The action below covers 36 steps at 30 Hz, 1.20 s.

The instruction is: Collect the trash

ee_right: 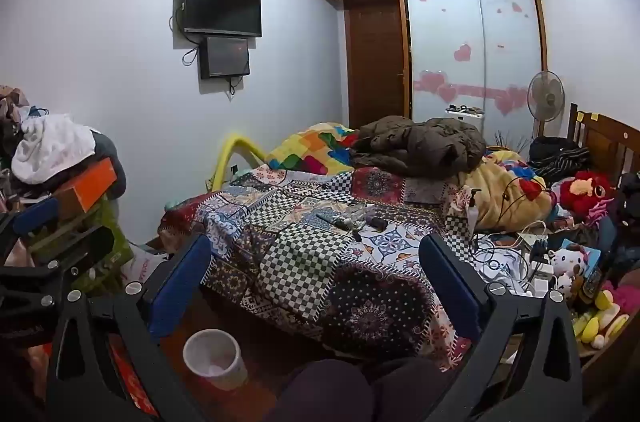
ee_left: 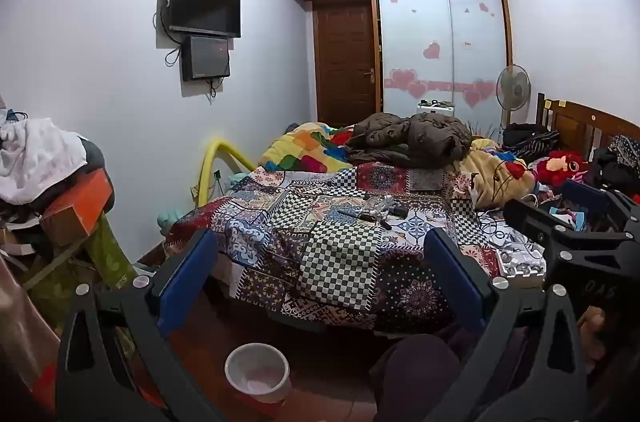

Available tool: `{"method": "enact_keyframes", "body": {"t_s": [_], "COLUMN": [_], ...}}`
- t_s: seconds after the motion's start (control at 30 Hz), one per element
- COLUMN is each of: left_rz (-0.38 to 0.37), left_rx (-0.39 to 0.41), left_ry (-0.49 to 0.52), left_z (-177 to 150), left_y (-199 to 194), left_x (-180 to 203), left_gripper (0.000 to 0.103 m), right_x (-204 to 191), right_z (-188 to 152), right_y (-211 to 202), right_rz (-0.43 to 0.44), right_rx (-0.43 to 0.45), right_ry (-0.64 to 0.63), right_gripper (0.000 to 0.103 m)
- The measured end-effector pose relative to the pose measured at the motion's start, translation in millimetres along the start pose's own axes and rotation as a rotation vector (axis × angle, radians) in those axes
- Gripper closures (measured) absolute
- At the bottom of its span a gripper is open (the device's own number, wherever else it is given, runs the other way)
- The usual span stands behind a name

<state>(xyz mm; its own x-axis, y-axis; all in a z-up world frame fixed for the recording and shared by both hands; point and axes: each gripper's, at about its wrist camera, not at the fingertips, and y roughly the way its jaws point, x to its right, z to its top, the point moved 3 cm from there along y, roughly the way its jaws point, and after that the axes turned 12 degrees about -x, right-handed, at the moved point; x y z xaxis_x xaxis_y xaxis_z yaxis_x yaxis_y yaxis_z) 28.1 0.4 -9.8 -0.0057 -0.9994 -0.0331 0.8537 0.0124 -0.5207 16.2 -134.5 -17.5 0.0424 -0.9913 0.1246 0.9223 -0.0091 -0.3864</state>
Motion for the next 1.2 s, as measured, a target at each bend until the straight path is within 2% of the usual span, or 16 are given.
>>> {"method": "enact_keyframes", "body": {"t_s": [1.2], "left_rz": [0.0], "left_rx": [0.003], "left_ry": [-0.023], "left_z": [-6.3], "left_y": [5.2], "left_x": [-6.8], "left_gripper": [0.0], "right_x": [-10.5], "right_z": [-0.2], "right_y": [-3.5], "right_rz": [-0.009], "right_rx": [0.007], "right_ry": [-0.026], "right_gripper": [0.0]}}
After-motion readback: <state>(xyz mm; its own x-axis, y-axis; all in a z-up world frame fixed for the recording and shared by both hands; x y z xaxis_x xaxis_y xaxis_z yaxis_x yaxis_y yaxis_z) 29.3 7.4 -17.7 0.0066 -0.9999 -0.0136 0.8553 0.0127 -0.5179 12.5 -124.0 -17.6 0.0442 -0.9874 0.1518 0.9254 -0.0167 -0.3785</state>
